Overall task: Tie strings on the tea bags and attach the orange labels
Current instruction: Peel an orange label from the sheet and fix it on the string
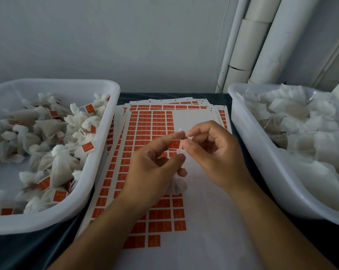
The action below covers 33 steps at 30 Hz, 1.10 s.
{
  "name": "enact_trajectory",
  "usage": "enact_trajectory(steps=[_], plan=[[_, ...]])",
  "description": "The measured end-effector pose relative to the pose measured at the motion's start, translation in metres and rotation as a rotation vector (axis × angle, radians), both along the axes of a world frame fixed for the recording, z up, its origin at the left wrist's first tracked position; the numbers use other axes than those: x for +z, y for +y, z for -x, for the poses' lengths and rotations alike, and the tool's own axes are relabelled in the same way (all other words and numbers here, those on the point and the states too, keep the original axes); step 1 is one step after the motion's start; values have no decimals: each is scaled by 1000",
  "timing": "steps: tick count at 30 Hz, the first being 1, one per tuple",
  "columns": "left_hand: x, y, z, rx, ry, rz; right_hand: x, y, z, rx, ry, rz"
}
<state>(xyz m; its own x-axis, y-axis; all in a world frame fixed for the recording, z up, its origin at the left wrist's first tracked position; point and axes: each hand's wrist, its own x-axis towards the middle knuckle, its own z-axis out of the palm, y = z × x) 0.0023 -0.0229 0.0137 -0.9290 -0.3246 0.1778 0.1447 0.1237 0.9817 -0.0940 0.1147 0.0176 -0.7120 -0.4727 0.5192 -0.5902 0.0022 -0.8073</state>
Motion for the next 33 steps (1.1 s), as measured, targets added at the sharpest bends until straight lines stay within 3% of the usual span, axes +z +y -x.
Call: enact_trajectory(steps=[15, 19, 25, 33], plan=[[-2, 2, 4, 71, 62, 24, -5, -2, 1, -61, -109, -119], [-3, 0, 4, 90, 77, 52, -5, 0, 4, -5, -193, -245], [-3, 1, 3, 68, 71, 72, -1, 1, 1, 136, -337, -187], [-5, 0, 4, 83, 64, 88, -3, -1, -2, 37, -223, -127]])
